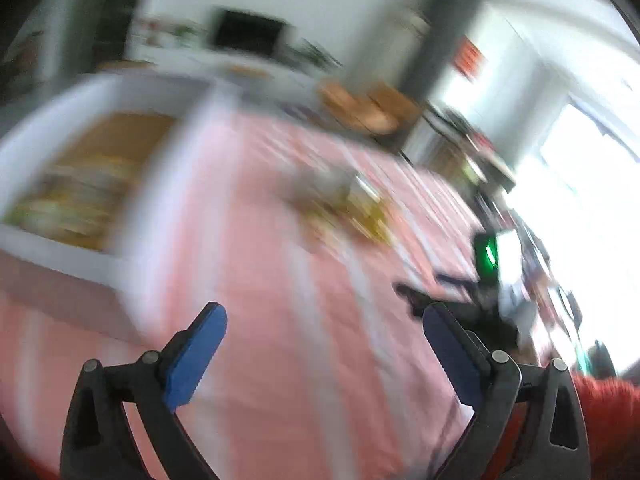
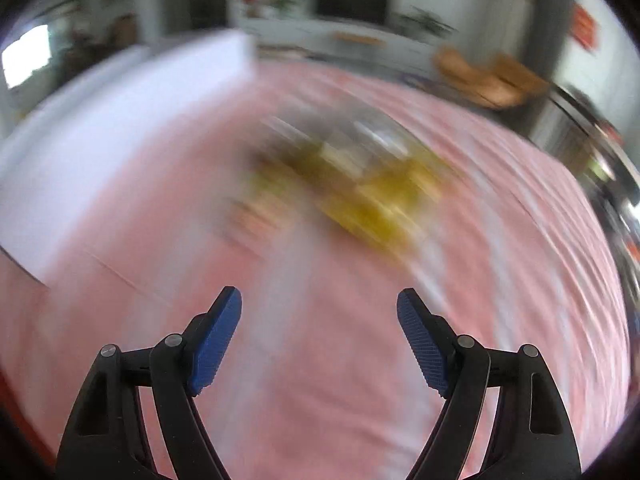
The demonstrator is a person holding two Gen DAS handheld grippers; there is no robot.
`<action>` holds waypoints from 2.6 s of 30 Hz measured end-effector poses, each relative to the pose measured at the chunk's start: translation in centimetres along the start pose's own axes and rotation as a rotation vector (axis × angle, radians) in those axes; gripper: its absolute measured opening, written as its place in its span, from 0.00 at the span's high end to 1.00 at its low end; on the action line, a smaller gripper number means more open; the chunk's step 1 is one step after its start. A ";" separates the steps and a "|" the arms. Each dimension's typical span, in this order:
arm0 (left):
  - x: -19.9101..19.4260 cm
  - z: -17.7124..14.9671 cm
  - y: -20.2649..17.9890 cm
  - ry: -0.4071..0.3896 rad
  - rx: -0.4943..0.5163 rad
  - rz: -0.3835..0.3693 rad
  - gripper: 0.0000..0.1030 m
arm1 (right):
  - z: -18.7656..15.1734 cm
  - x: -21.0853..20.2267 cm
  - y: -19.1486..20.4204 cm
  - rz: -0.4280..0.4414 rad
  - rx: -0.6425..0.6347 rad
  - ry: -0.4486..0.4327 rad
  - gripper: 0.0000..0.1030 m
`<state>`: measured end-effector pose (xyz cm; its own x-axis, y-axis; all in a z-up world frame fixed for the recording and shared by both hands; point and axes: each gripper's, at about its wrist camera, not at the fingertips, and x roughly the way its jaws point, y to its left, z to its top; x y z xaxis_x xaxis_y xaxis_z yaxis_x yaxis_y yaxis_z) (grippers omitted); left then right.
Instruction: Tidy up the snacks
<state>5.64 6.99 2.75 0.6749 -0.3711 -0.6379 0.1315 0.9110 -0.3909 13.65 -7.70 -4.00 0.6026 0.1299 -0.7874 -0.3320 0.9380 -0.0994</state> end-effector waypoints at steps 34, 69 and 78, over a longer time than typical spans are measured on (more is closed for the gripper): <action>13.9 -2.6 -1.5 0.153 0.215 0.325 0.00 | -2.5 2.5 -7.7 -0.073 0.279 0.012 0.04; 13.6 -2.6 -1.2 0.148 0.205 0.328 0.00 | -2.5 2.5 -7.8 -0.073 0.279 0.011 0.04; 13.6 -2.6 -1.2 0.148 0.206 0.329 0.00 | -2.5 2.5 -7.8 -0.073 0.279 0.011 0.04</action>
<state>12.78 0.36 -7.17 0.5954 -0.0623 -0.8010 0.0791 0.9967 -0.0187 15.92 -15.47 -6.69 0.6090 0.0564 -0.7912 -0.0747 0.9971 0.0135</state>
